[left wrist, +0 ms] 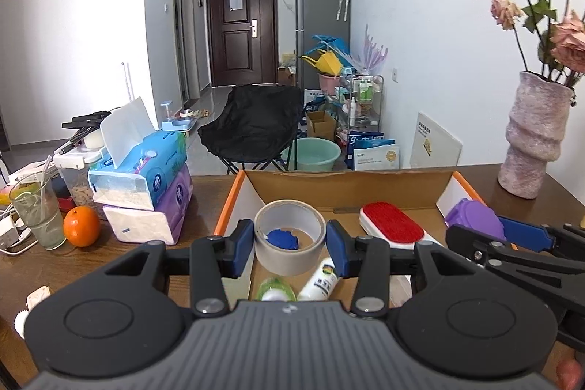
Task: Organize rigid objects
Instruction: 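Carry the tape roll and purple cap over the cardboard box with both tools, then open both tools to drop the tape roll and purple cap into the box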
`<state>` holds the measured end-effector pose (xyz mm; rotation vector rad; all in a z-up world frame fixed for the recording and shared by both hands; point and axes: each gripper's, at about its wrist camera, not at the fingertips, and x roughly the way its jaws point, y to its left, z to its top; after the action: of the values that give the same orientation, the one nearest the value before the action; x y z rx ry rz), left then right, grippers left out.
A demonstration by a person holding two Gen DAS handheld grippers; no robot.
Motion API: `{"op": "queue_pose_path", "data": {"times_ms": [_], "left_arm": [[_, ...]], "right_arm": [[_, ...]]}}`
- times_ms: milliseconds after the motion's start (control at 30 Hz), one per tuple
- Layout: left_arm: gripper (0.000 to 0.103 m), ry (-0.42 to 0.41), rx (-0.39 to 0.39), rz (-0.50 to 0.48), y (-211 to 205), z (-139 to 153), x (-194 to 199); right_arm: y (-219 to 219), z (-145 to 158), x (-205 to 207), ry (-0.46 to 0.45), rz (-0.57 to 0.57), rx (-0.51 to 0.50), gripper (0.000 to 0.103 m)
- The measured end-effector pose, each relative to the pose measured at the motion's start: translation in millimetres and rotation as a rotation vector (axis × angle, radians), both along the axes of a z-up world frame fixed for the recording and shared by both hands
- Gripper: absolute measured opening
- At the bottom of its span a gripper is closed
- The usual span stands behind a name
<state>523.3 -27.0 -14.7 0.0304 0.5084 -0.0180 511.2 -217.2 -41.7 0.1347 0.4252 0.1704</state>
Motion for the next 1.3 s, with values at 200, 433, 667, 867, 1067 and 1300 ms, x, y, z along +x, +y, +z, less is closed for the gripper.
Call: {"op": "queue_pose_path", "data": {"times_ms": [200, 433, 667, 867, 1067, 1300], "left_arm": [[0.045, 0.008, 0.001, 0.017, -3, 0, 19], [0.045, 0.027, 0.003, 0.047, -10, -8, 35], [0.045, 0.059, -0.012, 0.059, -16, -22, 54], [0.045, 0.076, -0.020, 0.062, -19, -35, 68], [0.045, 0.089, -0.026, 0.063, -21, -47, 78], [0.045, 0.094, -0.021, 0.064, -21, -55, 84]], "right_arm": [[-4, 0, 20, 0.012, -0.029, -0.006, 0.052], [-7, -9, 39, 0.043, -0.060, -0.015, 0.052], [-8, -20, 57, 0.073, -0.083, -0.036, 0.052], [-9, -26, 65, 0.074, -0.086, -0.051, 0.052], [-10, -35, 72, 0.071, -0.085, -0.070, 0.052], [-9, -38, 74, 0.068, -0.086, -0.085, 0.052]]}}
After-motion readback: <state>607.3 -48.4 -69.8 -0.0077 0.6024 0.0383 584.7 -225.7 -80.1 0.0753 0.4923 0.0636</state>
